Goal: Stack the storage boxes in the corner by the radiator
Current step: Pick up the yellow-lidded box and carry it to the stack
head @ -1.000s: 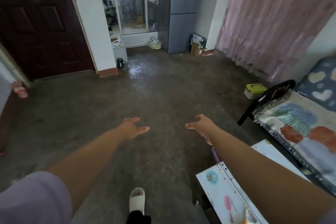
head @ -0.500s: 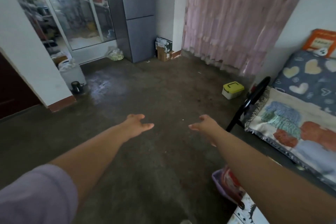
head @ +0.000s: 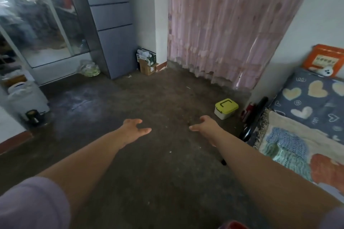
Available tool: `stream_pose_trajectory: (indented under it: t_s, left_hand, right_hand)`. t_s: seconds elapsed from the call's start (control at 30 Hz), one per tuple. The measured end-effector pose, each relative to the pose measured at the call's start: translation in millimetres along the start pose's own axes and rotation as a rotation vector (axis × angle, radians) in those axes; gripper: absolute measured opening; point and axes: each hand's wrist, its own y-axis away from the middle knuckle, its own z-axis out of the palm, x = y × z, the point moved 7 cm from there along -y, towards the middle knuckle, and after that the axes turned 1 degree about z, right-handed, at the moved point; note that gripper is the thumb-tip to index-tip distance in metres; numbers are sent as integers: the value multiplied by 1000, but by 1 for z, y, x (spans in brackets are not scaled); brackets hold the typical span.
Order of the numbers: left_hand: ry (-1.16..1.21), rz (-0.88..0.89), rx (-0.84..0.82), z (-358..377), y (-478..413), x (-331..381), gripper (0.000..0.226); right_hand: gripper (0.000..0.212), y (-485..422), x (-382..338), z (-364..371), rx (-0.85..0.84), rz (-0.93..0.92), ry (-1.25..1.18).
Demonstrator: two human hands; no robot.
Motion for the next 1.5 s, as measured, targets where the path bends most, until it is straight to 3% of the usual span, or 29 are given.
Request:
stream_pose_trajectory:
  t_s: [0.23,0.5,0.67,0.9,1.27,1.5]
  left_hand:
    - [31,-2,-63,7,-147,74,73]
    - [-39,67,-170,-13,-370,189,73]
    - [-27,149,-242,-18,-457,266,74]
    - [-93,203,-425,62,-564,378,75]
    - [-99,157,-442,184,-695,543,75]
    - [-150,112,-485,238,-775,599,74]
  right_hand:
    - [80,-145,-31,-36,-9,56,-43]
    - [91,-327,-76,-100,147,162,-167]
    - [84,-385,-96,-135,207,186,-166]
    - [89,-484,-80,-222,274,295,-222]
    - [87,-667,-38,-401,249,350,-182]
    - [81,-773,-26,-455,240,375,-147]
